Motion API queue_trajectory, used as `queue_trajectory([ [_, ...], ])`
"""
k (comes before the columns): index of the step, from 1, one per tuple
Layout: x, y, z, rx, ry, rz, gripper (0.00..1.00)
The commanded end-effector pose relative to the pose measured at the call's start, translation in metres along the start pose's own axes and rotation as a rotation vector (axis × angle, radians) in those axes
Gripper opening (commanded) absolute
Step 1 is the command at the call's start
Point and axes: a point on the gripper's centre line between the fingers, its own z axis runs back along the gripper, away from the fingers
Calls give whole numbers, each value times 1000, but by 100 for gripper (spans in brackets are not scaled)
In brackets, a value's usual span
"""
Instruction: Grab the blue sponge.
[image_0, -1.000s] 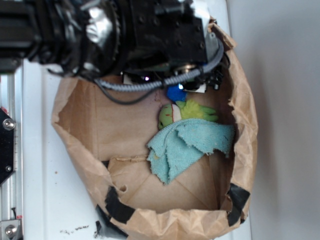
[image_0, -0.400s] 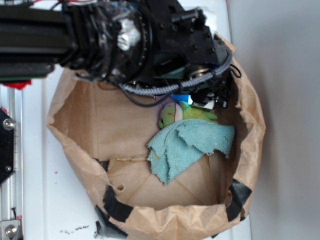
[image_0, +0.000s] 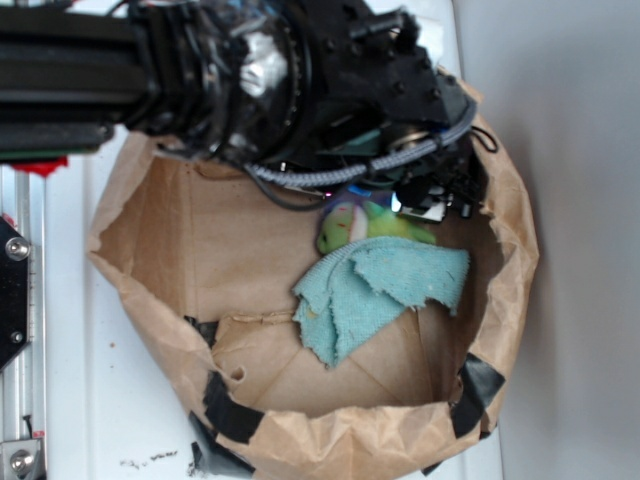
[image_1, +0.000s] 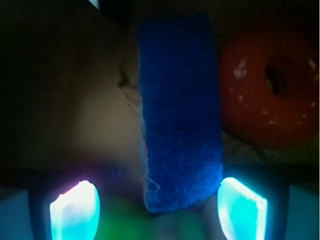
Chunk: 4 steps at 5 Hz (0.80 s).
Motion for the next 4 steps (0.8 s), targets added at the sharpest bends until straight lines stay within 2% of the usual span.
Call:
queue_trajectory([
  [1, 13, -15, 8, -20, -54, 1, 100],
  [2, 12, -17, 1, 1, -92, -5, 100],
  [3, 11, -13, -6, 54, -121, -34, 100],
  [4, 12, -8, -7, 60, -119, -22, 0],
])
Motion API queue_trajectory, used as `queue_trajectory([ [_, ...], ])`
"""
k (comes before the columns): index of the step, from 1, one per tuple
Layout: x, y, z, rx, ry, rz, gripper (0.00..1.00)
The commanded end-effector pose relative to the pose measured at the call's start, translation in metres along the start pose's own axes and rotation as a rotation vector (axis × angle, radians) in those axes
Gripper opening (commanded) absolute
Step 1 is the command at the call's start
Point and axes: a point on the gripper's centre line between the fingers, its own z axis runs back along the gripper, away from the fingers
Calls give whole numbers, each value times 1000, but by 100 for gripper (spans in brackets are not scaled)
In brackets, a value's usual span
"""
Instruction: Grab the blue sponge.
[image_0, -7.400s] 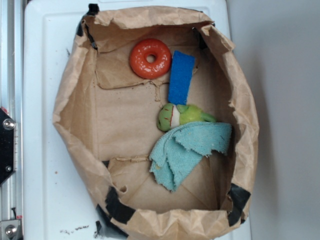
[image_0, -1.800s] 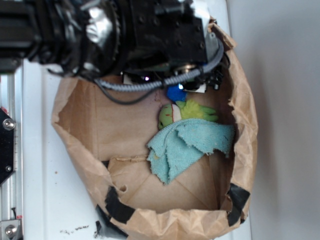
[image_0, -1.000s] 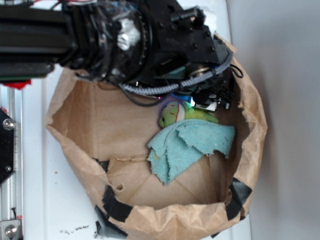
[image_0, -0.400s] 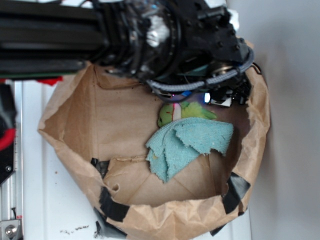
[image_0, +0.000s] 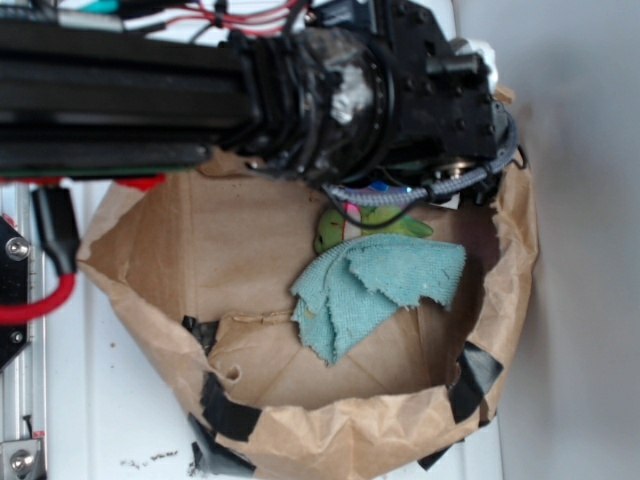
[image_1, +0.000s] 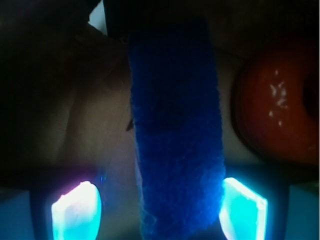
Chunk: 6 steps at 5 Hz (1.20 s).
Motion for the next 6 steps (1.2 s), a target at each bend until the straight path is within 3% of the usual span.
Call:
queue_trajectory([
  [1, 8, 4, 19, -67, -28, -22, 0],
  [2, 8, 7, 26, -88, -38, -46, 0],
  [3, 12, 13, 52, -148, -5, -166, 0],
  [4, 3, 24, 91, -120, 74, -417, 0],
  [5, -13, 28, 119, -133, 109, -661, 0],
  [6, -24, 35, 148, -138, 176, -750, 0],
])
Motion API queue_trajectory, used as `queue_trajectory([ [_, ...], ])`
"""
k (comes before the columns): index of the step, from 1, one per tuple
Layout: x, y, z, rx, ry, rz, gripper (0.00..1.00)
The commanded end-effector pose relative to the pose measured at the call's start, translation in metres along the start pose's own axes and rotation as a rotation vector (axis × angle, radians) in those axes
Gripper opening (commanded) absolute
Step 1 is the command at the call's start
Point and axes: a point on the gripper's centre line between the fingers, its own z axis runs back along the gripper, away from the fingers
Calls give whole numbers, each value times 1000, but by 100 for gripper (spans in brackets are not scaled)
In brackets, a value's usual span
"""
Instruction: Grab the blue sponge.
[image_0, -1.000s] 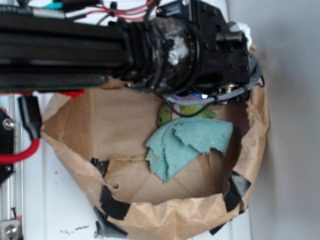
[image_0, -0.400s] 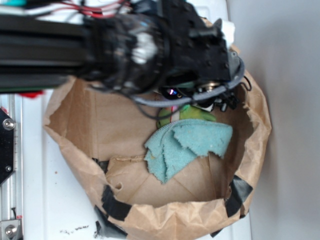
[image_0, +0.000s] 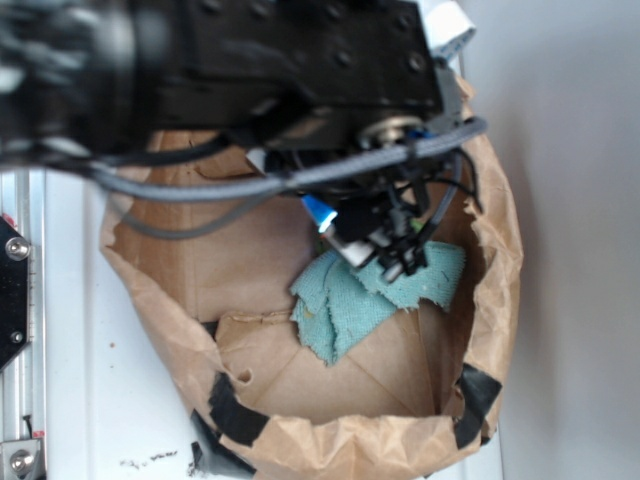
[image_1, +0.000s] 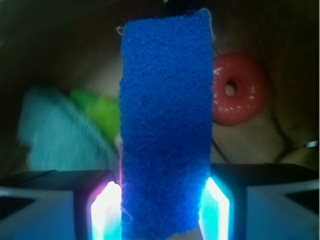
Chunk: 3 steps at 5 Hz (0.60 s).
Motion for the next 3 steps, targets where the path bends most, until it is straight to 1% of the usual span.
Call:
queue_trajectory([
  [1, -13, 0, 80, -140, -42, -170, 0],
  [2, -21, -5, 106, -167, -63, -187, 0],
  [3, -30, -9, 110, -100, -173, -192, 0],
])
